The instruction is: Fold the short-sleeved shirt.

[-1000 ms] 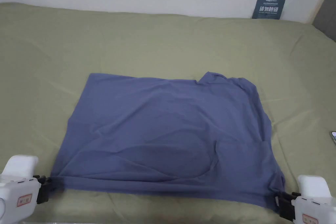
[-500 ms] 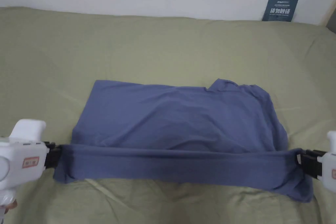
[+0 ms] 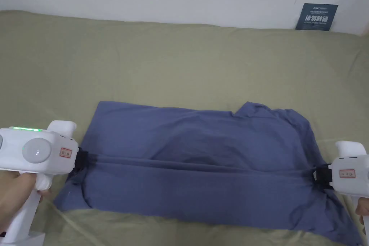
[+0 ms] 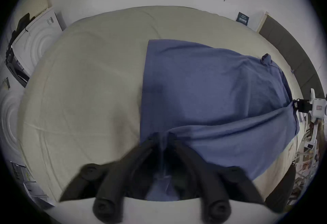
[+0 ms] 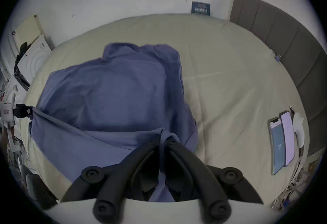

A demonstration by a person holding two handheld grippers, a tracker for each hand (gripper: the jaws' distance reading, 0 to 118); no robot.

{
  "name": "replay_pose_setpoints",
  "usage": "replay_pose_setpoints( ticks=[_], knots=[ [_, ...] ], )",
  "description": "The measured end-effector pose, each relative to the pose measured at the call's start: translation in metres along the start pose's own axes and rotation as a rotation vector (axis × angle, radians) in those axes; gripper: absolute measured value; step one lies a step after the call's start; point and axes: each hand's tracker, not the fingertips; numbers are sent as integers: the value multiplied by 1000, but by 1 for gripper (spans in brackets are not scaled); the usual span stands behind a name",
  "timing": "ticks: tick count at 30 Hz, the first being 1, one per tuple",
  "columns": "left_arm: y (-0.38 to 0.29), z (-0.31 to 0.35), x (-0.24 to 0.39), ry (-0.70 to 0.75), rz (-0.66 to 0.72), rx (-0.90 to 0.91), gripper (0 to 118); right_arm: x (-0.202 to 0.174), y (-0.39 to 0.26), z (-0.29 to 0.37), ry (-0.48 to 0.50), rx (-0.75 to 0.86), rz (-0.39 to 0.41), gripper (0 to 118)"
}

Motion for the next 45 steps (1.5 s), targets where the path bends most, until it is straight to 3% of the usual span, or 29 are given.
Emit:
replay_pose_setpoints(
  ticks=[1,2,3,4,5,7,9,10,11,12,13,14,15,18,19,21,22,29,30,31,32,33,34,36,37,39,40,44,45],
  knots=[
    [-3,2,-1,-7,1,17,38,1,-3,4,13,11,-9,9],
    [-6,5,-1,-9,2,30,79,2,-5,9,25,20,-20,26],
    [-10,6,-3,-28,3,25,112,4,-8,14,40,29,-35,61],
    [-15,9,-4,-48,5,28,118,7,-9,17,48,17,-42,109],
    [-20,18,-5,-36,4,46,118,8,-13,22,51,13,-47,116],
    [-31,33,-4,-3,11,67,118,7,-23,48,51,71,-47,105],
    [-45,49,-6,19,22,81,116,12,-31,57,56,61,-45,109],
    [-49,55,-7,34,25,90,108,12,-37,64,58,62,-45,104],
    [-57,62,-7,42,24,104,87,11,-43,70,59,62,-40,88],
    [-63,67,-7,46,24,110,46,10,-49,75,54,72,-31,59],
    [-69,71,-7,50,23,107,0,9,-56,80,45,88,-23,7],
    [-74,72,-8,50,26,105,0,8,-62,83,20,89,-10,0],
    [-81,76,-10,67,28,114,0,8,-68,86,-24,123,-5,0],
    [-89,77,-11,9,40,83,2,11,-82,91,28,81,-20,0],
    [-91,76,-11,10,36,83,28,9,-85,91,22,81,-18,0],
    [-89,68,-11,34,26,68,110,12,-80,82,16,59,-12,0],
    [-88,60,-11,31,29,36,118,12,-79,81,21,56,-12,0],
    [-87,24,-8,129,23,-16,115,9,-88,74,16,55,2,0],
    [-87,23,-3,131,21,-17,104,9,-89,73,15,50,3,0],
    [-87,25,-4,113,29,-5,72,9,-90,73,9,45,3,0],
    [-87,29,-3,30,74,16,55,10,-92,73,9,46,3,0],
    [-86,31,-1,68,67,8,45,11,-92,73,8,43,-1,0],
    [-85,32,4,51,53,10,19,11,-92,73,10,40,-6,0],
    [-82,32,7,43,62,11,11,14,-93,72,27,34,-10,0],
    [-81,31,7,45,48,-2,11,13,-93,71,29,28,-8,17],
    [-81,30,11,49,42,1,11,11,-92,66,42,-5,1,95],
    [-81,30,11,50,40,0,11,15,-94,56,58,-33,8,118],
    [-81,32,13,50,42,3,11,10,-94,43,24,-36,47,92],
    [-81,32,13,50,41,2,11,11,-95,38,27,-33,42,69]
  ],
)
